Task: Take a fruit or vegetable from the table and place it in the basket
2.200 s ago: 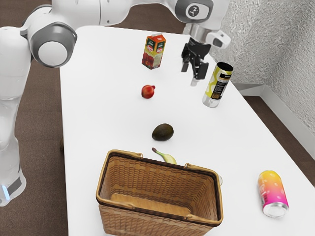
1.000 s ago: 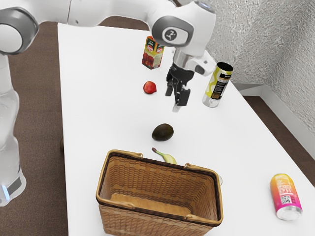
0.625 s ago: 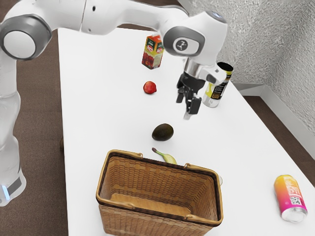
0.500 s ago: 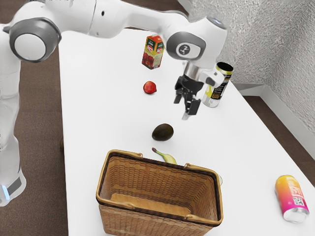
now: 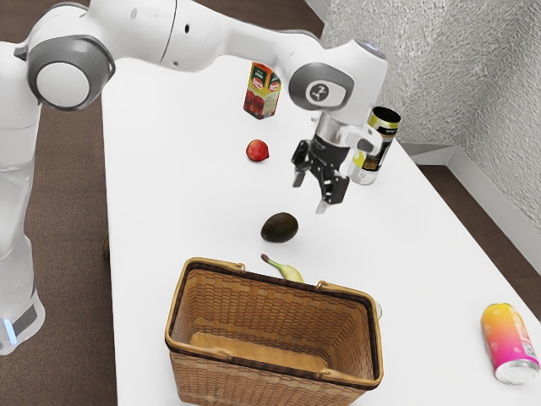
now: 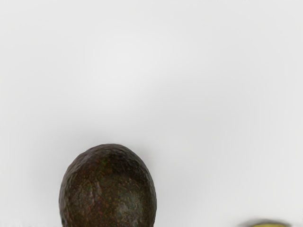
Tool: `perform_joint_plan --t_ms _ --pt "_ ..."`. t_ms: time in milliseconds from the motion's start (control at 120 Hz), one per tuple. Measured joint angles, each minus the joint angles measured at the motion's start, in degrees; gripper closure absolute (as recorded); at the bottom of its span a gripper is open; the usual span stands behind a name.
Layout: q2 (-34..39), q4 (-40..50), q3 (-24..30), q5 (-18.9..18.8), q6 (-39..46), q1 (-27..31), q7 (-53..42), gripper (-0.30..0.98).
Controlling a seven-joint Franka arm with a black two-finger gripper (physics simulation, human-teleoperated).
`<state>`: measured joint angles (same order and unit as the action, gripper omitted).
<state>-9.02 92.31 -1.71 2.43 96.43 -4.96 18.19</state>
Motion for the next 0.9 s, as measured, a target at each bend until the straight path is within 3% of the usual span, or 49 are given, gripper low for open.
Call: perform_joint_plan --t_ms 317,900 --pt "-0.9 0.5 -1.6 -0.1 -0.4 0.0 3.5 0.0" --pt "2.1 10.6 -3.0 1.0 3.3 0.1 6.8 0.0"
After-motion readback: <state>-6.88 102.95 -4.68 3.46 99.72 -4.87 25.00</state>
